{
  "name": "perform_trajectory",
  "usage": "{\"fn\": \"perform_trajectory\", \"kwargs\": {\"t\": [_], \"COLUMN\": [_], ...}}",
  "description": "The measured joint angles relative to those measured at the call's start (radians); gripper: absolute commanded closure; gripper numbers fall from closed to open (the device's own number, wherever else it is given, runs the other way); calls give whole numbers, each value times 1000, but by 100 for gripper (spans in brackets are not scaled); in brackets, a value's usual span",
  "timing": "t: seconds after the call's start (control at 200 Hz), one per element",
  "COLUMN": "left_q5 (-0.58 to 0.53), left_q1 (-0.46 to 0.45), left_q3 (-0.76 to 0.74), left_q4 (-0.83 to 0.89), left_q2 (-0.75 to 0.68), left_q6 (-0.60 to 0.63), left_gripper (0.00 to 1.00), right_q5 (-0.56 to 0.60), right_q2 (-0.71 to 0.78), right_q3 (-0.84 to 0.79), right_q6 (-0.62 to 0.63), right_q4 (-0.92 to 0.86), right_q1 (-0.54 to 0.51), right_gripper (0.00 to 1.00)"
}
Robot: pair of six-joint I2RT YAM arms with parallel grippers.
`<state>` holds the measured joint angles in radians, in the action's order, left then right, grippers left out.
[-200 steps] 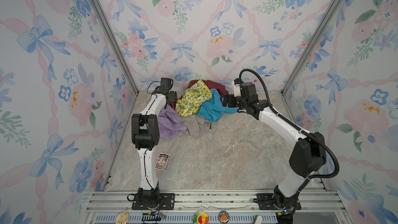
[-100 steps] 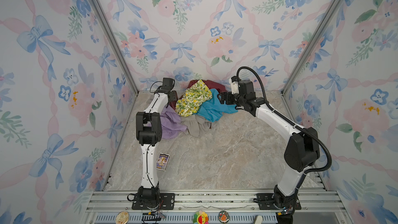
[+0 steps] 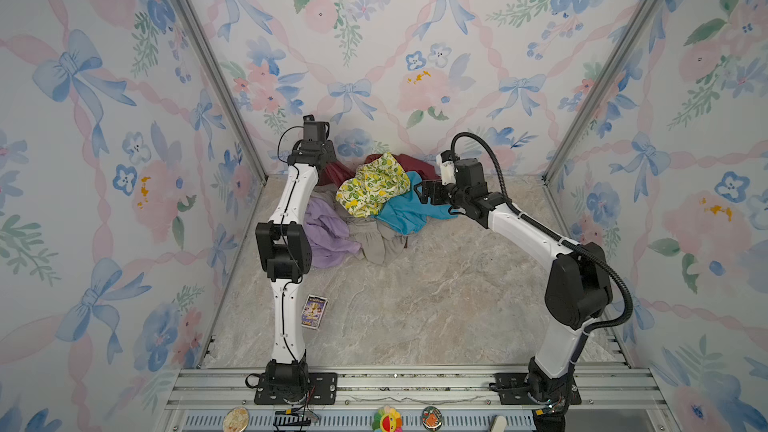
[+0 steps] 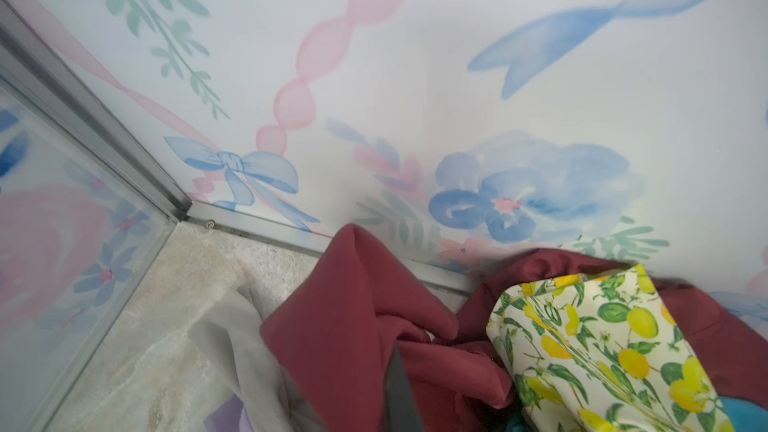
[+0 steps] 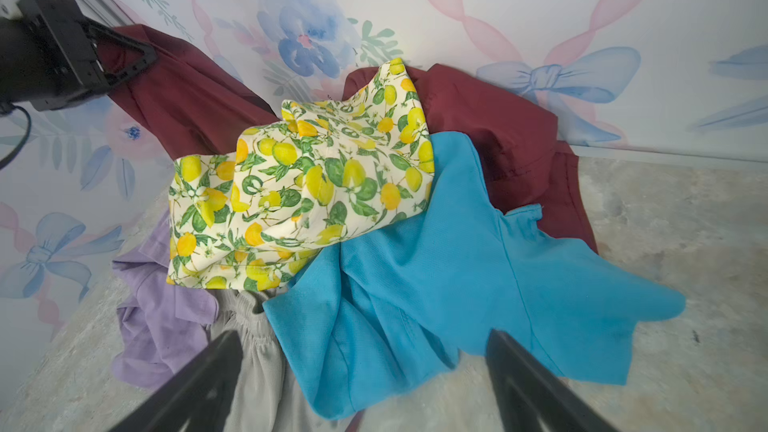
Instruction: Pick out a specific cloth from the pile
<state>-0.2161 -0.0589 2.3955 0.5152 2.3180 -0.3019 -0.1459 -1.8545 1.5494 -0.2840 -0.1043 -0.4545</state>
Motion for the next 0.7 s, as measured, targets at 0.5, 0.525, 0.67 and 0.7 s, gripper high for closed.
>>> {"fn": "perform_trajectory", "kwargs": {"t": [0.5,0.525,0.67,0.7], "left_q5": [106,113,151,159], "left_q1": [100,103,114,116], "left_q3": [157,158,163,163], "left_q4": [-72,-80,-119,-126], "left_q2": [-101,-106,-137,-143], "left_q6": [-148,-155,-188,-194], "left_gripper": [100,100,100,100], "right_q5": [38,43,64,69], "right_q2": [-20,-20,-31,-39], "right_q3": [22,29,110,140], "right_q6": [33,35,58,66], "right_q4": [67,68,64,62], "right_q1": [-74,-77,-103,-111], "right_gripper": [5,5,4,4]}}
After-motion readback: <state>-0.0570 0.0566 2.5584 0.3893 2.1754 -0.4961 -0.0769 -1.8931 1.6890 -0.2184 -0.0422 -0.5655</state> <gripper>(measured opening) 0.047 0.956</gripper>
